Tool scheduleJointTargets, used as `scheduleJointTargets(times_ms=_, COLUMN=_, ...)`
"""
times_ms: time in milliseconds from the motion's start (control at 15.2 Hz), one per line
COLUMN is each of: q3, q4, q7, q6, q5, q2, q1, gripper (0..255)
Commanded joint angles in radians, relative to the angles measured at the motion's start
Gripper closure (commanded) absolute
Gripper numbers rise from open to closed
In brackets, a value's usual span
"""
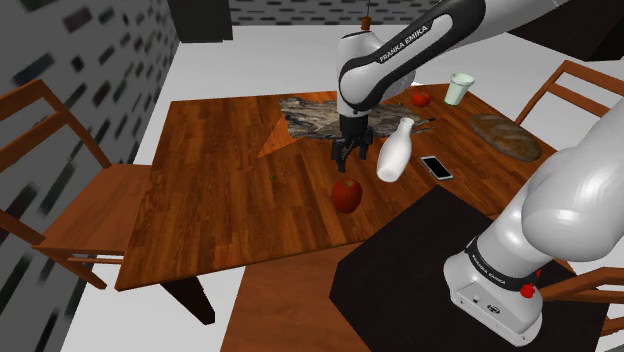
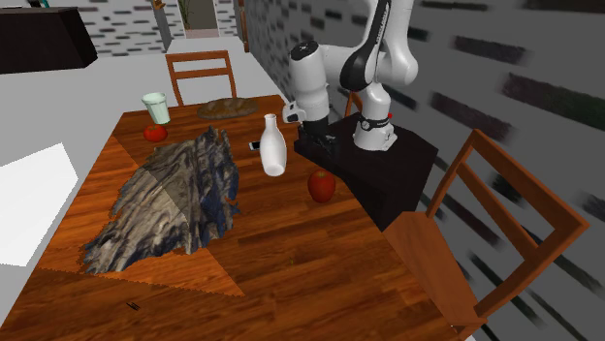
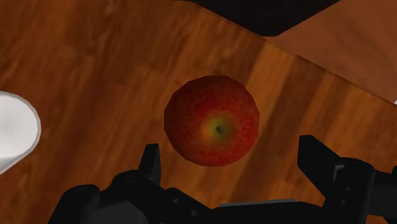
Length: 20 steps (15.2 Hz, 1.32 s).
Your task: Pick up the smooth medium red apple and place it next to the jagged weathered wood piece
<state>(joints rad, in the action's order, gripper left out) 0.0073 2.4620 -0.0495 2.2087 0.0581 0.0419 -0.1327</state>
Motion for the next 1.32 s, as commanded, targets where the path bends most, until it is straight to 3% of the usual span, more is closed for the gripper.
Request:
scheduleJointTargets(times_ms=0, q3=0.004, q4=-0.002, q7=0.005, q6=0.048, q5=0.003, q2=-0.051, q1=-0.004, gripper=0)
scheduleJointTargets(times_ms=462, q3=0.006, q4=0.036, q7=0.008, q6=0.145, q5=0.009, q2=-0.109, q1=-0.006, gripper=0)
scheduleJointTargets(times_ms=924, q3=0.006, q4=0.036, q7=0.008, q6=0.145, q5=0.009, q2=-0.109, q1=-0.006, gripper=0)
scheduleJointTargets(times_ms=990, q3=0.006, q4=0.036, q7=0.008, q6=0.145, q5=0.009, q2=-0.109, q1=-0.006, gripper=255)
scheduleJointTargets(times_ms=1254, q3=0.006, q4=0.036, q7=0.008, q6=0.145, q5=0.009, q2=-0.109, q1=-0.006, gripper=255)
